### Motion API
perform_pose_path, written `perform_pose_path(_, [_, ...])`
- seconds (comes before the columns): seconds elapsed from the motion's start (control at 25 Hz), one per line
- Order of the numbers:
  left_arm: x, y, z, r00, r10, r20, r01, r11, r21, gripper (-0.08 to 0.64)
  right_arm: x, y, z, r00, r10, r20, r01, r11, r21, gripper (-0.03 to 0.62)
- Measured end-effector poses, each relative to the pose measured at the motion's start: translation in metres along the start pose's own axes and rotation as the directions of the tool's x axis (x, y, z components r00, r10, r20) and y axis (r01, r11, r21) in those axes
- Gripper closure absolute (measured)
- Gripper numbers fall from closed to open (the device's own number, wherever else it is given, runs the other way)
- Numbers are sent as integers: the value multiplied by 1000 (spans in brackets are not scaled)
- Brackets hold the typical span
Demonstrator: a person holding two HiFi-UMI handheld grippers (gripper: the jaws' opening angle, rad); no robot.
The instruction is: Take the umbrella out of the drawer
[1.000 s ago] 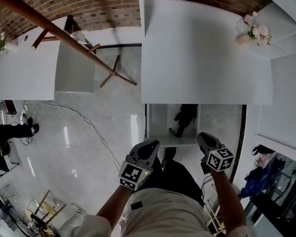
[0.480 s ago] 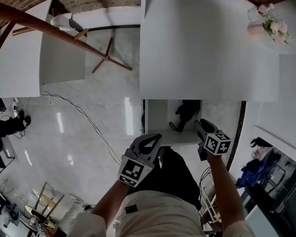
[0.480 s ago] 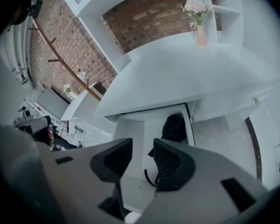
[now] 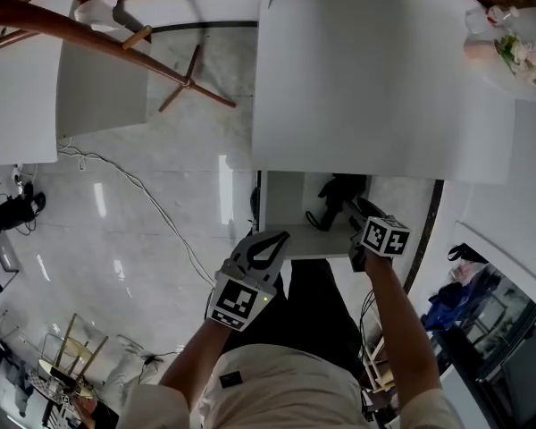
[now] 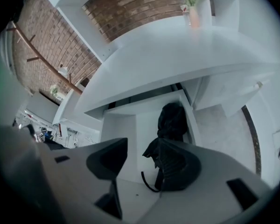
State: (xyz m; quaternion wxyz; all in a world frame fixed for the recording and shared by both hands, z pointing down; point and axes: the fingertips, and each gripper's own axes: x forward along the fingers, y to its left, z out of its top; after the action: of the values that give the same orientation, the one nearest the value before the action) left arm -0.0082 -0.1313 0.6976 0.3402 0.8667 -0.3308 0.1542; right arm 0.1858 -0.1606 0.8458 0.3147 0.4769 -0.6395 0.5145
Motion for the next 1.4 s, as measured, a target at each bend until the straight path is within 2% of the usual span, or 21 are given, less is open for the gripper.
perform_pose_path(0.24, [9, 11, -9, 999, 38, -10, -38, 998, -46, 534, 26, -24, -5, 995, -87, -39, 89, 995, 49, 361])
perform_pose_path(0.52, [31, 24, -22, 997, 67, -28, -69, 994, -89, 534, 59, -55, -11, 977, -188, -99, 197, 977, 87, 316])
perform_pose_path(0.6, [37, 26, -23, 997, 65, -30, -68, 994, -90, 534, 65, -60, -13, 971, -207, -118, 217, 974, 72, 309])
perform_pose_path(0.68, [41, 26, -24, 997, 64, -32, -67, 993, -92, 534, 73, -62, -16, 965, -221, -140, 230, 972, 50, 301])
perform_pose_path(0.96, [43, 32, -34, 996, 76, -44, -81, 990, -113, 534, 99, -72, -26, 955, -247, -165, 261, 963, 67, 278])
perform_pose_path(1.28, [38, 33, -46, 994, 94, -56, -100, 988, -117, 534, 125, -82, -30, 952, -272, -139, 279, 959, 39, 278])
perform_pose_path(1.4, [35, 32, -49, 993, 98, -63, -104, 988, -110, 534, 128, -87, -33, 943, -297, -153, 301, 954, 6, 281])
